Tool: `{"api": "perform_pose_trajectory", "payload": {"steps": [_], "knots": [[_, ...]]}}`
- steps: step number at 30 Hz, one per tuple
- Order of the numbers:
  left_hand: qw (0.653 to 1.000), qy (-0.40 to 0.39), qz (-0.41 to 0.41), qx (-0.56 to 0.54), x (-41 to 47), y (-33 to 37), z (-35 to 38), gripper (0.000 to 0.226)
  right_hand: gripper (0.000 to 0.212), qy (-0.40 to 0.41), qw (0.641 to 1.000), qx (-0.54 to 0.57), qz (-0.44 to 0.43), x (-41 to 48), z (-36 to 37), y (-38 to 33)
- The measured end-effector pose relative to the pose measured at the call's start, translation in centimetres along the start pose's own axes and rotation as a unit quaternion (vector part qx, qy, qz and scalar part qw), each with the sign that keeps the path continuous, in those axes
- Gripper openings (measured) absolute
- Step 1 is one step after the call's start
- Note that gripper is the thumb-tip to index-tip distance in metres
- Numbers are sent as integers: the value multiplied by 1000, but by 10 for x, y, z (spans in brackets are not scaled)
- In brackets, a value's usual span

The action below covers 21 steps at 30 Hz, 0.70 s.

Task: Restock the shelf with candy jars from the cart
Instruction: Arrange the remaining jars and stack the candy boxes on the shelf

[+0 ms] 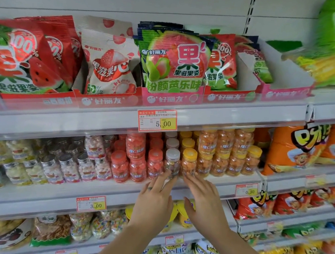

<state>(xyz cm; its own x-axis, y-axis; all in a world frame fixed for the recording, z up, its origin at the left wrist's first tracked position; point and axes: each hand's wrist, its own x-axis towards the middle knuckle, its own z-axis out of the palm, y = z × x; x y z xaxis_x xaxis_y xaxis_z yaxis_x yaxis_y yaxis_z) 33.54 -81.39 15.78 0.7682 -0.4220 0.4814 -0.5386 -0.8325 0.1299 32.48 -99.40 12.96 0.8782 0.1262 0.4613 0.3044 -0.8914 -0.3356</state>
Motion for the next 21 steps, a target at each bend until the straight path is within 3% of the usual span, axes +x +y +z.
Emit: {"api": "perform_pose_trajectory", "payload": {"steps": [3,6,13,17,21], "knots": [[1000,13,10,-1,-5,3,2,61,50,24,999,37,10,-3,-7,4],[999,16,36,-4,0,13,3,62,43,99,986,112,80,-11,-22,14],[999,30,32,28,23,50,9,65,44,214,904,244,279,-5,-70,76],[996,39,-64,39,47,72,20,82,60,156,892,286,313,14,-82,119],[989,53,-124,68,68,83,37,91,70,105,907,293,285,32,-86,142]]}}
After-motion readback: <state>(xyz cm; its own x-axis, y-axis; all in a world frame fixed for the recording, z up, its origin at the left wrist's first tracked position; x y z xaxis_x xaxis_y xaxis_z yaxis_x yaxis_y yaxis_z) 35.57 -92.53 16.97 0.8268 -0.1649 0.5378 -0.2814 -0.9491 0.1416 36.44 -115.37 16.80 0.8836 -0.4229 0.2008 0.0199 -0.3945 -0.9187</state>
